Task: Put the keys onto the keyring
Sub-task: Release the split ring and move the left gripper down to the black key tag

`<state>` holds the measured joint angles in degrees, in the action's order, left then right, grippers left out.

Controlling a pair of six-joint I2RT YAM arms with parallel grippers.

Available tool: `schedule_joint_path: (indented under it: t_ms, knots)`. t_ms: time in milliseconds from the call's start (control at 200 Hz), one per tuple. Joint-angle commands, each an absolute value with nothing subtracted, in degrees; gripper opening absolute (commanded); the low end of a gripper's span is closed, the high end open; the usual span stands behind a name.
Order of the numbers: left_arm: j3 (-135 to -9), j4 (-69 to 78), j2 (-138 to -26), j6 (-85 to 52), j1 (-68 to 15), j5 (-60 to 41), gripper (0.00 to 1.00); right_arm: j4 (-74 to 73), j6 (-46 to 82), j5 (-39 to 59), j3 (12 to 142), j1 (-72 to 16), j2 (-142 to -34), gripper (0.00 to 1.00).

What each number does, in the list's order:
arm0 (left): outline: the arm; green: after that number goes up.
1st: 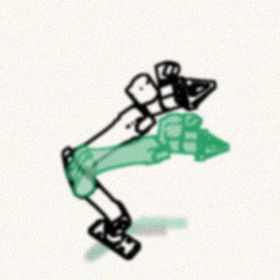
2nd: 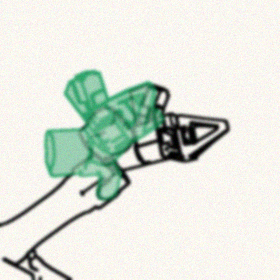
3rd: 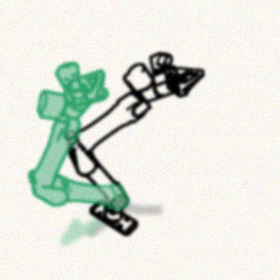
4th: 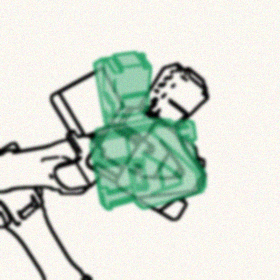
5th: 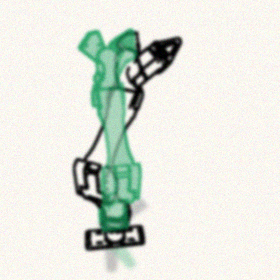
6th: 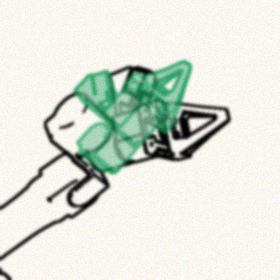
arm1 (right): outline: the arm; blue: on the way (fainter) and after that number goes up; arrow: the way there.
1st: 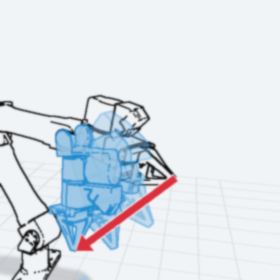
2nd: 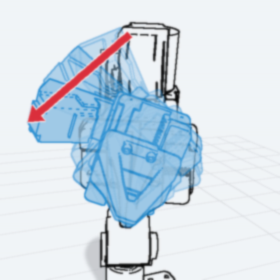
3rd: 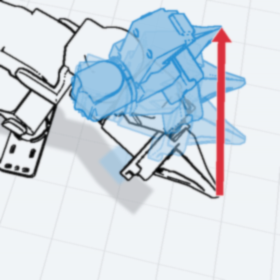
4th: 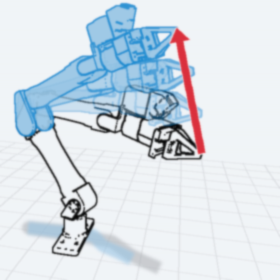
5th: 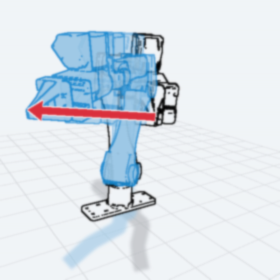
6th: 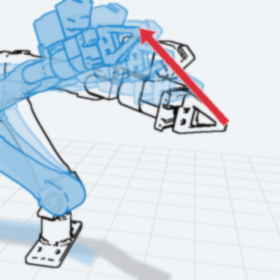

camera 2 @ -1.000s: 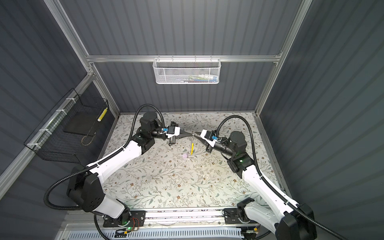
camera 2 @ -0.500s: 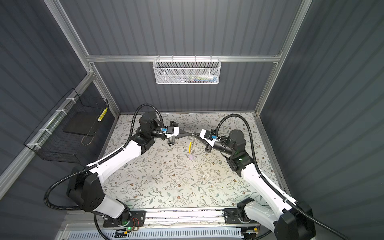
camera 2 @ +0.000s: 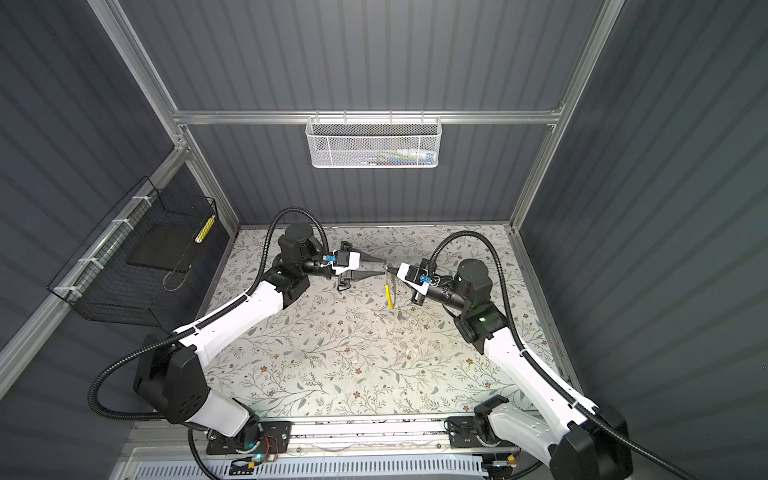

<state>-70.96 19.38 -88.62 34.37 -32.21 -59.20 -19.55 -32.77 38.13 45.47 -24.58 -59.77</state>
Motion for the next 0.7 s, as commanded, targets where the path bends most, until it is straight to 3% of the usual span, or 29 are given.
schedule_joint_path:
  t_ms: [0,225,445,695]
  knots:
    - [-70.23,18.84,-86.82,32.77,-29.93,-55.71,0.39,-18.16,-38.4,34.86,44.7,-24.87,-57.97,0.0]
    - [-71.37,7.3,-86.78,33.21,-27.44,-46.54,0.42,-16.26,-41.85,33.93,44.34,-24.82,-58.26,0.0]
    - [-71.11,4.03,-90.65,18.38,-24.94,-30.95,0.42,-15.99,-42.31,34.61,43.71,-24.71,-58.97,0.01]
    - [-76.07,-10.0,-99.06,8.57,-22.06,-21.07,0.38,-16.9,-39.77,36.87,41.67,-23.59,-59.93,0.02]
